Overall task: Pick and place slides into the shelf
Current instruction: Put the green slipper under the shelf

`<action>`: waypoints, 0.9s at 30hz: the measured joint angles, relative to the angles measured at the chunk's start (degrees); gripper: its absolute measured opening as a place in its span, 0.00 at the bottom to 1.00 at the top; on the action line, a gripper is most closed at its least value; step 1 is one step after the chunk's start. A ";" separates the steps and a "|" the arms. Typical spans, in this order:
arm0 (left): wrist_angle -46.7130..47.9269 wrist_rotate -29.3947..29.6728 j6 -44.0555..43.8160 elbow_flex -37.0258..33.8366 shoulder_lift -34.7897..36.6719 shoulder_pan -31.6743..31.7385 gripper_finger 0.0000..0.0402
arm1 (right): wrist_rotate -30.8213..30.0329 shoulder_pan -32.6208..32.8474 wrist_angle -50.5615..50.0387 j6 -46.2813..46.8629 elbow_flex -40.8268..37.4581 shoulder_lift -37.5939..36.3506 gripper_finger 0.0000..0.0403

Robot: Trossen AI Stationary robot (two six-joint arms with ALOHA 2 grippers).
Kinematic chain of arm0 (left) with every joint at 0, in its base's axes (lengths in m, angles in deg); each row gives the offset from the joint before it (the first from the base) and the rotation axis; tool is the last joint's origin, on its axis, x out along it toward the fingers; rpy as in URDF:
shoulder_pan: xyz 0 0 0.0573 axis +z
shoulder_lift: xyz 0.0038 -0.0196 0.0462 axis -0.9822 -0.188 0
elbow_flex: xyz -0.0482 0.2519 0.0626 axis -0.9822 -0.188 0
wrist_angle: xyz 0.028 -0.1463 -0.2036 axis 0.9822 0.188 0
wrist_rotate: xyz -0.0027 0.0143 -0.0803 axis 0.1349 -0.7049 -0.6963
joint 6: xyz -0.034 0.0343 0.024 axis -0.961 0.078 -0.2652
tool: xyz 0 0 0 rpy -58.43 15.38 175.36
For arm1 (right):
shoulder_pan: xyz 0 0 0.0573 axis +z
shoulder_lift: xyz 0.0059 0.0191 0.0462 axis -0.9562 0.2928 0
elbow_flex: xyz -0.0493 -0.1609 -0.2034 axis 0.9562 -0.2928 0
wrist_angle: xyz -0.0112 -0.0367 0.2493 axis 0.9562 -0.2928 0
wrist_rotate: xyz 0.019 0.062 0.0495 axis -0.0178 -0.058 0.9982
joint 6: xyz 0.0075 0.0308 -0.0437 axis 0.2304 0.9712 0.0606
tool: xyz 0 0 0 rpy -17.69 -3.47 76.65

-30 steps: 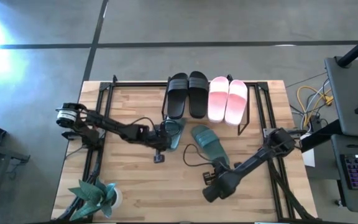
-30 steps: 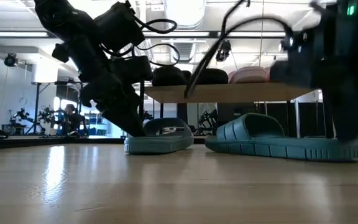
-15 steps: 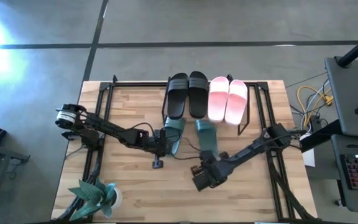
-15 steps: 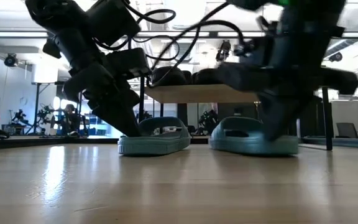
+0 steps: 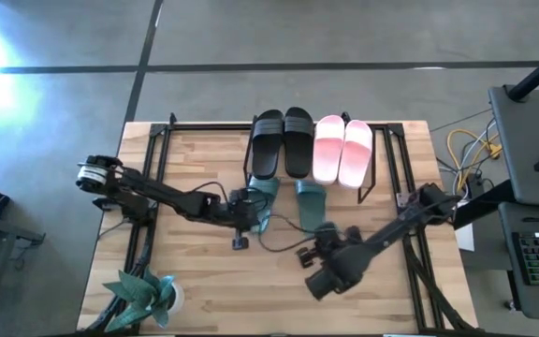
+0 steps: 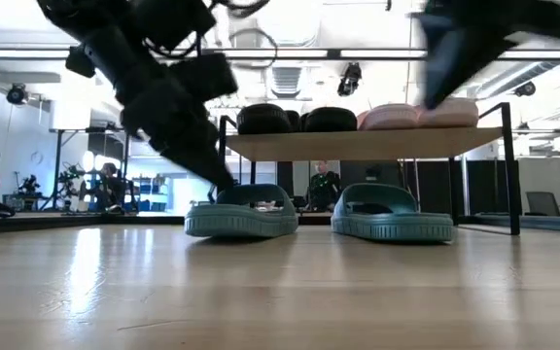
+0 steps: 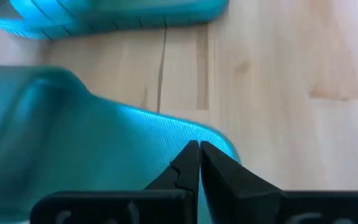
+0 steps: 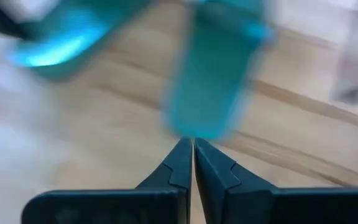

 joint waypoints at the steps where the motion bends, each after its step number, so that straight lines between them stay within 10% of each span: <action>1: 0.37 0.42 0.17 -0.03 0.90 0.00 0.00 | 1.92 0.42 -3.99 3.41 -0.20 -0.33 0.03; 6: 0.09 1.33 1.22 -0.07 5.08 0.11 0.00 | 9.67 -0.47 -0.33 4.41 -5.89 -0.90 0.03; 27: 19.70 1.49 -2.17 -1.07 30.11 -2.25 0.00 | 6.73 -16.94 28.51 -18.57 -18.21 -0.11 0.03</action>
